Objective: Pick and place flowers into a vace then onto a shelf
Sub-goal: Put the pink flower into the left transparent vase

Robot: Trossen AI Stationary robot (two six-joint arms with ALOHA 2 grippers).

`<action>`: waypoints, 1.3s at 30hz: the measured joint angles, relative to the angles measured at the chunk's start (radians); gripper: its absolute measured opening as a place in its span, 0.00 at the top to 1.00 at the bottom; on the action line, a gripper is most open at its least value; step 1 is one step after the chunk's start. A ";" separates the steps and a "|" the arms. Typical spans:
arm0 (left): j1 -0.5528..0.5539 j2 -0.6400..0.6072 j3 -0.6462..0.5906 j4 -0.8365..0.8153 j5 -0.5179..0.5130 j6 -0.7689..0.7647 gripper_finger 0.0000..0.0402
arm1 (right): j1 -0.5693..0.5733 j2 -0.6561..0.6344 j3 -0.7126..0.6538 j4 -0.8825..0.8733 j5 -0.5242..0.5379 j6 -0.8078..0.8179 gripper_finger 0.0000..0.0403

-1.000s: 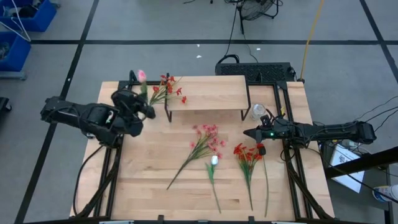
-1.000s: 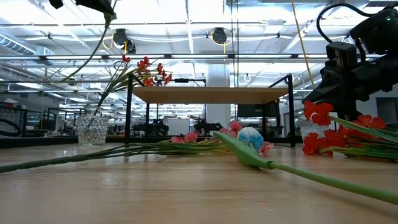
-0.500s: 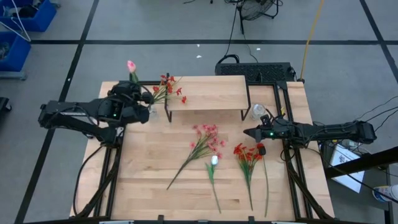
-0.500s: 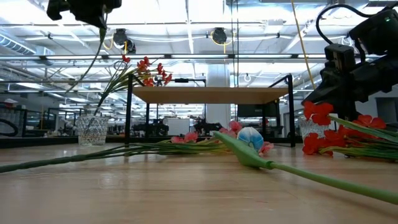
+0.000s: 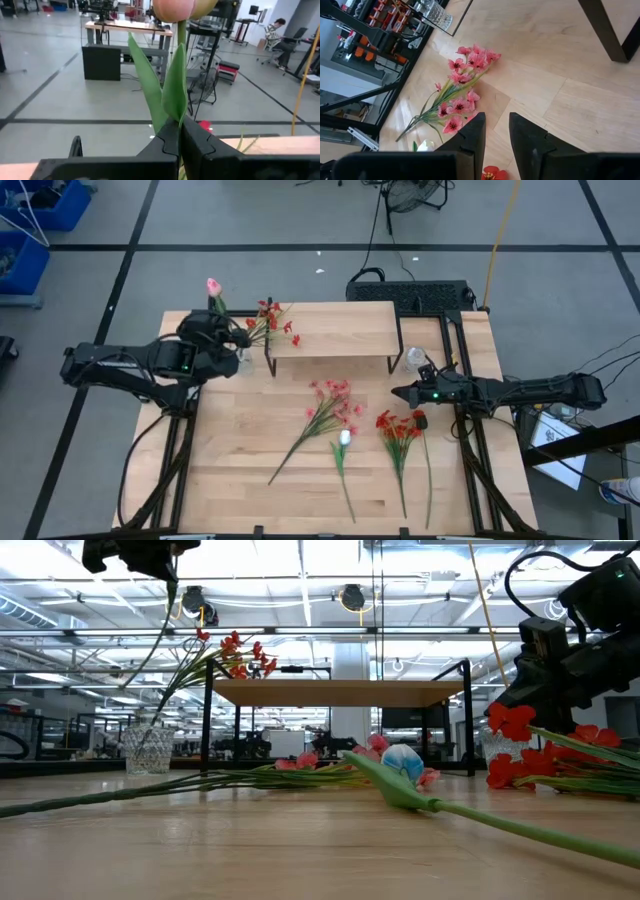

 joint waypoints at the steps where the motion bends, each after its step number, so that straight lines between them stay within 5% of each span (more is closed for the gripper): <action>1: 0.003 -0.008 0.000 0.010 -0.004 0.026 0.99 | 0.000 0.001 0.000 0.000 0.000 -0.001 0.81; 10: -0.012 -0.140 -0.069 0.099 0.038 0.151 1.00 | 0.000 0.017 0.000 0.000 0.001 -0.001 0.81; 22: 0.075 -0.330 -0.318 0.742 0.190 0.653 1.00 | 0.000 0.033 0.000 0.000 0.002 0.009 0.81; 39: 0.248 -0.325 -0.369 0.770 0.410 0.621 1.00 | 0.000 0.041 0.000 0.000 0.002 0.026 0.81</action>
